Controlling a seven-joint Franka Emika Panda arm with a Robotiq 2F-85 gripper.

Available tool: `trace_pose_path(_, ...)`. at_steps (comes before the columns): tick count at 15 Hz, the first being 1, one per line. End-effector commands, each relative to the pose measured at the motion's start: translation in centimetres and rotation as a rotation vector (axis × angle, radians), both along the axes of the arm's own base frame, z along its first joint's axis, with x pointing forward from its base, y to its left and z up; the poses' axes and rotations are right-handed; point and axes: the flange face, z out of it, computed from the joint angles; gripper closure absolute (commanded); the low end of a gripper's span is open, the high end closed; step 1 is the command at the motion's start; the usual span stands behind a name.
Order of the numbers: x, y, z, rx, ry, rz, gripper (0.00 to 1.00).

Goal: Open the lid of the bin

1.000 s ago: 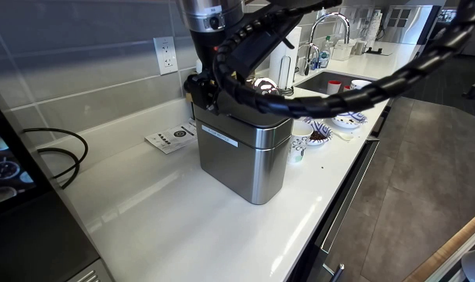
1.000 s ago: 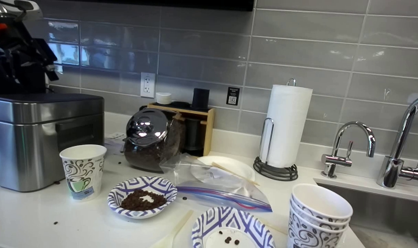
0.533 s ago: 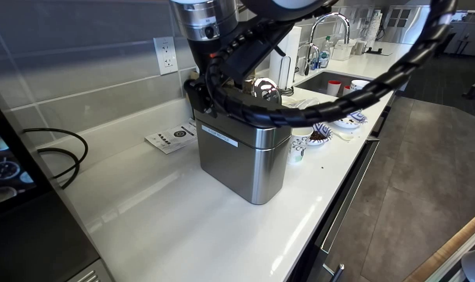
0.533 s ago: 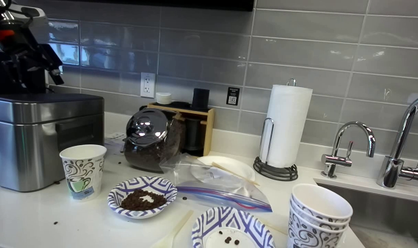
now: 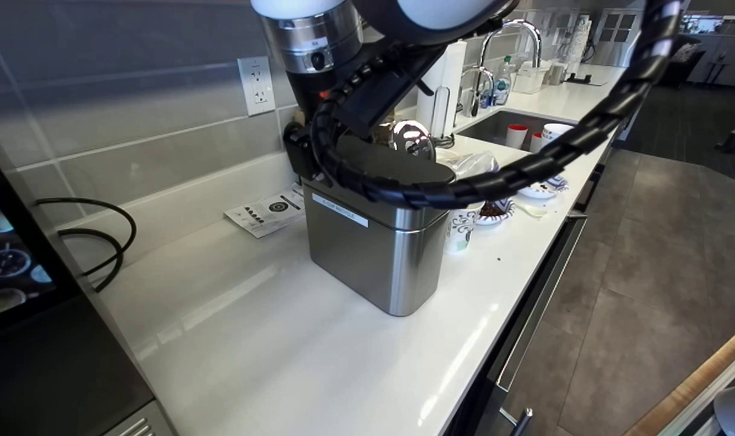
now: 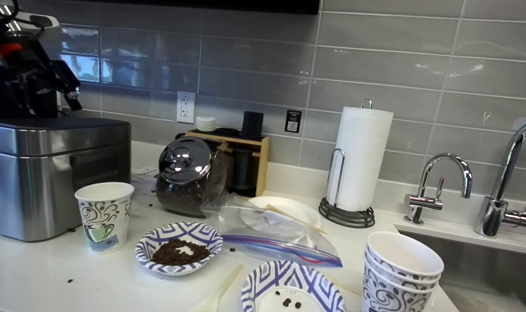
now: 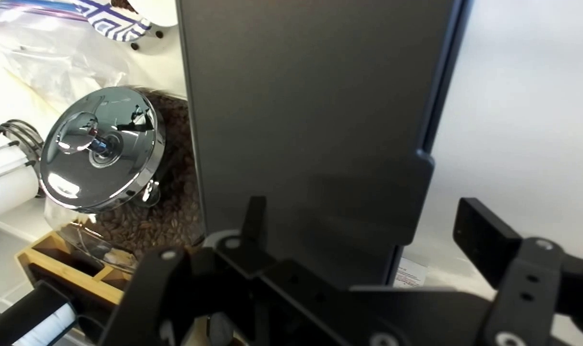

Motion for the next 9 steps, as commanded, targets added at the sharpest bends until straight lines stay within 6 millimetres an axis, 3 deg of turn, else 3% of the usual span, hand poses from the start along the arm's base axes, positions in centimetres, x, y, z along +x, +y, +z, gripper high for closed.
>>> trace_pose_path(1,0.2,0.3,-0.3,-0.023,-0.006,-0.009,0.00)
trace_pose_path(9,0.4,-0.9,0.4,-0.032,0.009,-0.025,0.00)
